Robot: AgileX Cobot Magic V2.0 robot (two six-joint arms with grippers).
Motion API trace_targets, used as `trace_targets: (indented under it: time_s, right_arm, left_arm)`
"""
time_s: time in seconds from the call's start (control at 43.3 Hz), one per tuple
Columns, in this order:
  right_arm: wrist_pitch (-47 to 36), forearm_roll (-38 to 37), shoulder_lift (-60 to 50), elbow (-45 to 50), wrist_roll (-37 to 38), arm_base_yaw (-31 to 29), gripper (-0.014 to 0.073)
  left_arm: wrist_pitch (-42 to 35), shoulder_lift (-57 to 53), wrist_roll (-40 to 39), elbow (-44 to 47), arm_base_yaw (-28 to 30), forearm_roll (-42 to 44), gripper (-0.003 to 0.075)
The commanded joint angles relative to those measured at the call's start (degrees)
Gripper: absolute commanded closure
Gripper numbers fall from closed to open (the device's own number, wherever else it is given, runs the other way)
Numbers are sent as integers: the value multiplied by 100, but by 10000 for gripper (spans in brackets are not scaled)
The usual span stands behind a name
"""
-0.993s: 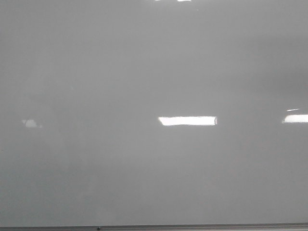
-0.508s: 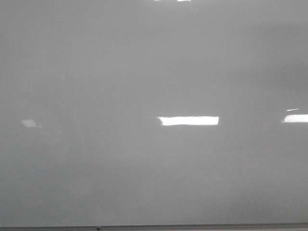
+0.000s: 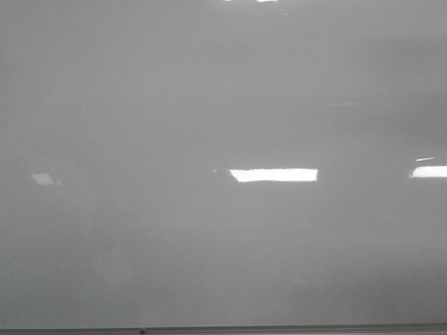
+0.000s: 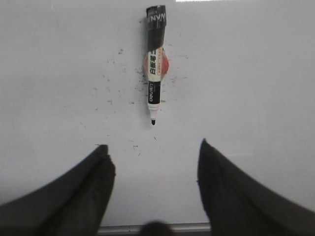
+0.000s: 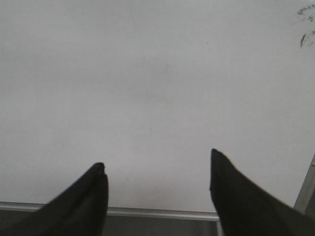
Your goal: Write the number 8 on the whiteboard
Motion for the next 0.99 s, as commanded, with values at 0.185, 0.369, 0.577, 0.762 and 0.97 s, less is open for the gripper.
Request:
trace_targets:
  time_s: [0.185,0.369,0.577,0.762,0.97]
  right_arm:
    - [-380,9,39,-191,-76,7,61]
    - [-380,9,39,-191,-76,7,61]
    - [-380,9,39,-191,-76,7,61]
    - [-380,9,39,-191,-76,7,61]
    - [-380,9,39,-191,-76,7,61]
  left_arm:
    - [-739,973,15,-248,-45,-44,230]
    - [-1250,1673,15,-253,-45,-121,230]
    - [-1989,2339,15,-253,-45,-121,230]
    - [-2829,2873,15,-253,-45,-121,230]
    - [-3530,3413,15,-253,-45,-121,230]
